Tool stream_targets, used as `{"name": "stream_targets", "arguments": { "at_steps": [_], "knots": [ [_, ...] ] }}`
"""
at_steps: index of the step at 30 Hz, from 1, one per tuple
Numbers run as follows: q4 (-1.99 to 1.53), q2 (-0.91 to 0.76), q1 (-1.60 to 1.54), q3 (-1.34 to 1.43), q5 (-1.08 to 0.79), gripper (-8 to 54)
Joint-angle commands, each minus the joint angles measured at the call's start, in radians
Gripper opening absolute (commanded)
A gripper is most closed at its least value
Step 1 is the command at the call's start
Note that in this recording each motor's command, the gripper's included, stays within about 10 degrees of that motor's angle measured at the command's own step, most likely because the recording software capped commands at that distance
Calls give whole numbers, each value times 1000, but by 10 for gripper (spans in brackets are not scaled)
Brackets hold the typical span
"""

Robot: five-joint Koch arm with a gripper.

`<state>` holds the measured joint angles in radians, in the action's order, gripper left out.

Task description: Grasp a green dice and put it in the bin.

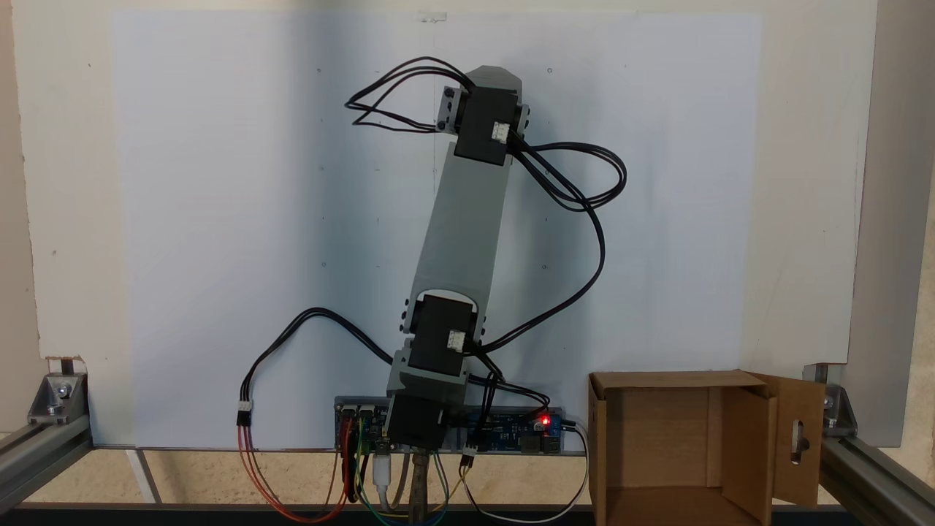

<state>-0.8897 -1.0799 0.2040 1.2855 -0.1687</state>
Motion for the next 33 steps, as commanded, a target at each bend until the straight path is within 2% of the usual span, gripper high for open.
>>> {"name": "stream_targets", "arguments": {
  "at_steps": [1, 26, 33],
  "knots": [
    [9, -6, -9, -14, -63, 432],
    [115, 21, 26, 49, -91, 420],
    [129, 35, 25, 49, -98, 353]
  ]
}}
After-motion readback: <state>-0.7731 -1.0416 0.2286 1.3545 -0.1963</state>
